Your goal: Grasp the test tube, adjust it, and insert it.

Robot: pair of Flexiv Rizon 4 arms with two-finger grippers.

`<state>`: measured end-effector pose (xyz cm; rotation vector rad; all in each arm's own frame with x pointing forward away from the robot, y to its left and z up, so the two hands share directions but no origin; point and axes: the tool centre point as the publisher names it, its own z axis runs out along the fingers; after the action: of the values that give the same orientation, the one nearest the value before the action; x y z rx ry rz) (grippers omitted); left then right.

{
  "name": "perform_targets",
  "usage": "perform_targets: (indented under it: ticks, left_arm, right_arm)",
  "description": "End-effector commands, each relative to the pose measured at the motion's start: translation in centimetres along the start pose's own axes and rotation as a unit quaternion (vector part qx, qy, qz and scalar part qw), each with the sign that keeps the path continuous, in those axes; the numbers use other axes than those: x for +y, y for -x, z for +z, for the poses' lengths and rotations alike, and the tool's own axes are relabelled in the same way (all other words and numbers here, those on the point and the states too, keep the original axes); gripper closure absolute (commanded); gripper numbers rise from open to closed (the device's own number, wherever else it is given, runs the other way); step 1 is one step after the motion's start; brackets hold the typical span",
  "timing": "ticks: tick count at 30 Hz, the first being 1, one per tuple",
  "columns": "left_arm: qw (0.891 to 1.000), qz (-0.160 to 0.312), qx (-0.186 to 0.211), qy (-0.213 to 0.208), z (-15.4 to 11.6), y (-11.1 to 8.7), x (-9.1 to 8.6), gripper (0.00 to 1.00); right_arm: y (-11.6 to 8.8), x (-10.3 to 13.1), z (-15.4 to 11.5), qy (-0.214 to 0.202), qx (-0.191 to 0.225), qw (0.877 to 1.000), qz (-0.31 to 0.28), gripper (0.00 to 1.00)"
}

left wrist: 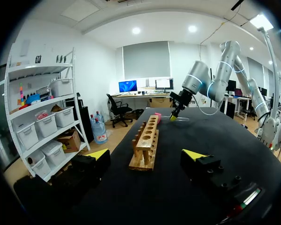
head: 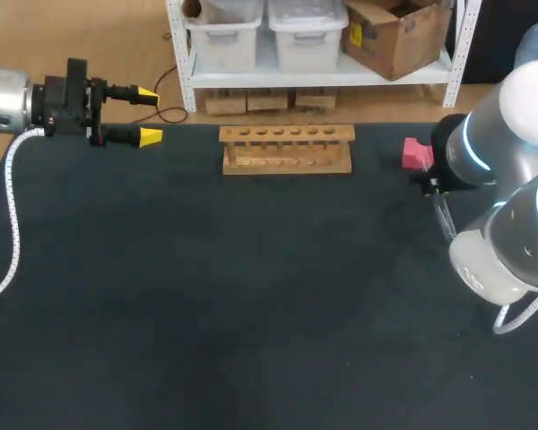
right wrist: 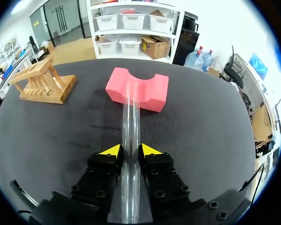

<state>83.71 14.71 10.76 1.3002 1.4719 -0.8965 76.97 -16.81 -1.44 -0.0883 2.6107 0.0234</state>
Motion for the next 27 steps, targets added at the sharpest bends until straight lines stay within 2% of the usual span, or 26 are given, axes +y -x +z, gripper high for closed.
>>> perform_targets:
  ticks: [1, 14, 27]
  left_arm:
    - [1.0, 0.0, -0.001, -0.001, 0.0, -0.1, 0.1, 0.0]
    - [1.0, 0.0, -0.001, -0.001, 0.0, -0.1, 0.1, 0.0]
    - [1.0, 0.0, -0.001, -0.001, 0.0, -0.1, 0.1, 0.0]
  right_arm:
    - [0.3, 0.2, -0.1, -0.006, 0.006, 1.0, 0.003, 1.0]
    - [1.1, 0.6, 0.0, -0.018, 0.01, 1.0, 0.01, 1.0]
    - [1.5, -0.1, -0.5, -0.045, 0.002, 0.999, 0.029, 1.0]
